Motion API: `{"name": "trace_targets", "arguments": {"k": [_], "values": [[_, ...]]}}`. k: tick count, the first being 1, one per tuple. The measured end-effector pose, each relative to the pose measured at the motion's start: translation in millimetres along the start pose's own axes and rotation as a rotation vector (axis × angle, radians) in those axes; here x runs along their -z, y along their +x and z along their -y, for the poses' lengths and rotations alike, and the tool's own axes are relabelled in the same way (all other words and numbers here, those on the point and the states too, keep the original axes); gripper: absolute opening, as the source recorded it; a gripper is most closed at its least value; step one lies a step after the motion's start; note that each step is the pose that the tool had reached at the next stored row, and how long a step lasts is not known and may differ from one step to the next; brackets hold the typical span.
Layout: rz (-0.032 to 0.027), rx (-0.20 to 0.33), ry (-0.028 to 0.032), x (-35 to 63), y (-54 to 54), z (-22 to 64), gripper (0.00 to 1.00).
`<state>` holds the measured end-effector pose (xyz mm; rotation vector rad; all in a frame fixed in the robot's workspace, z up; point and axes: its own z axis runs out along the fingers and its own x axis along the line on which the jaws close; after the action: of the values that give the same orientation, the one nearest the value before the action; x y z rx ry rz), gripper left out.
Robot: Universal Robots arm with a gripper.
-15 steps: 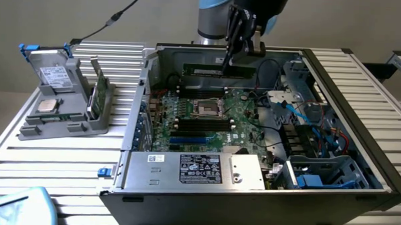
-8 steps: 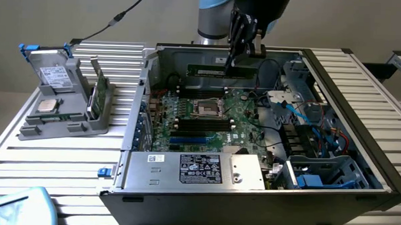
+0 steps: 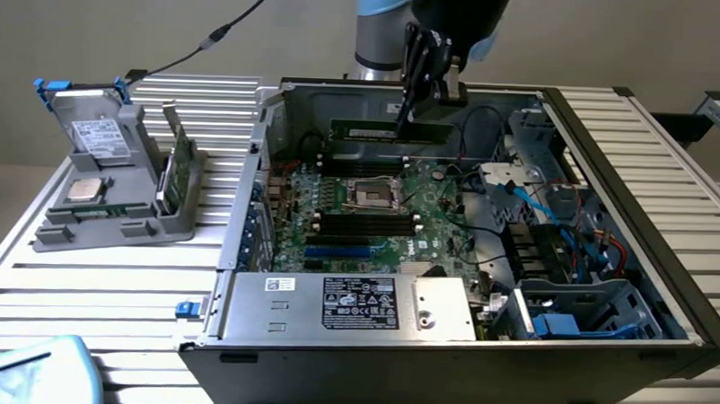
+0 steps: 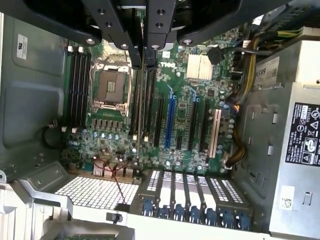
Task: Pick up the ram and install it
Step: 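Pick up the ram and move it above insertion slot, then insert the ram into the slot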
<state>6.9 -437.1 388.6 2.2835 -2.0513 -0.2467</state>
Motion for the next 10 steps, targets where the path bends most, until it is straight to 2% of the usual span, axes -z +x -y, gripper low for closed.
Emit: {"name": "trace_targets", "arguments": {"k": [6, 7, 10], "values": [[-0.0404, -0.007, -0.0041, -5.5, -17.3, -1.8, 0.14], [-0.0487, -0.008, -0.0049, -6.3, -19.3, -1.4, 0.14], [-0.0662, -0.011, -0.0063, -9.0, -20.0, -0.9, 0.14]]}}
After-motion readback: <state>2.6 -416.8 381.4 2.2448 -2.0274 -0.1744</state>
